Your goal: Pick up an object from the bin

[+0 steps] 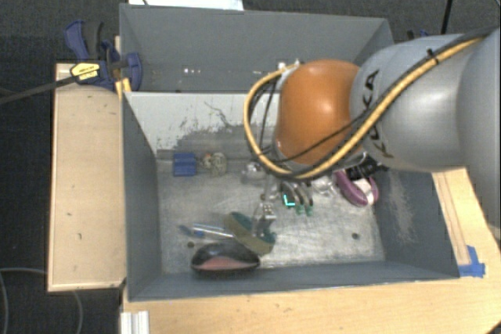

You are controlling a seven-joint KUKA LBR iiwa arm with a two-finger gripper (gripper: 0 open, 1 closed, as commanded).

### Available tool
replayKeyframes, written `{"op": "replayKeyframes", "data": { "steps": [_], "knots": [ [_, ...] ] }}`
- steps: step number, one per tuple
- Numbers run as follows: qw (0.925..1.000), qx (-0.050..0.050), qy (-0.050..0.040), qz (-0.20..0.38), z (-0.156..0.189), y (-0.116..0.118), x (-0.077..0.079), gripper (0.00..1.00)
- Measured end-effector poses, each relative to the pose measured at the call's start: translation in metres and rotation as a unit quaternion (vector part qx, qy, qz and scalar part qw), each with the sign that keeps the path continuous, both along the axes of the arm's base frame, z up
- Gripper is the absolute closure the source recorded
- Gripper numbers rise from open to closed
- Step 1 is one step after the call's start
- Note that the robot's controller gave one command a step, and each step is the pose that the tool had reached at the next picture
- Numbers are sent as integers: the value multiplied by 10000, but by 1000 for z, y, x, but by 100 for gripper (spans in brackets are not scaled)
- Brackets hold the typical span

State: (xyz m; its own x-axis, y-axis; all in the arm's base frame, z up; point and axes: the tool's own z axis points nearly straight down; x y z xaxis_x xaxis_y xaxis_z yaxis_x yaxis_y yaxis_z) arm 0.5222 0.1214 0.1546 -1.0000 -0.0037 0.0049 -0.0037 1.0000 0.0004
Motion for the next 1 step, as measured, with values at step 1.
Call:
{"op": "replayKeyframes", "data": {
  "steps": [1],
  "knots": [
    [9959,1,-12,909,-70,12,-12,0]
  ]
}}
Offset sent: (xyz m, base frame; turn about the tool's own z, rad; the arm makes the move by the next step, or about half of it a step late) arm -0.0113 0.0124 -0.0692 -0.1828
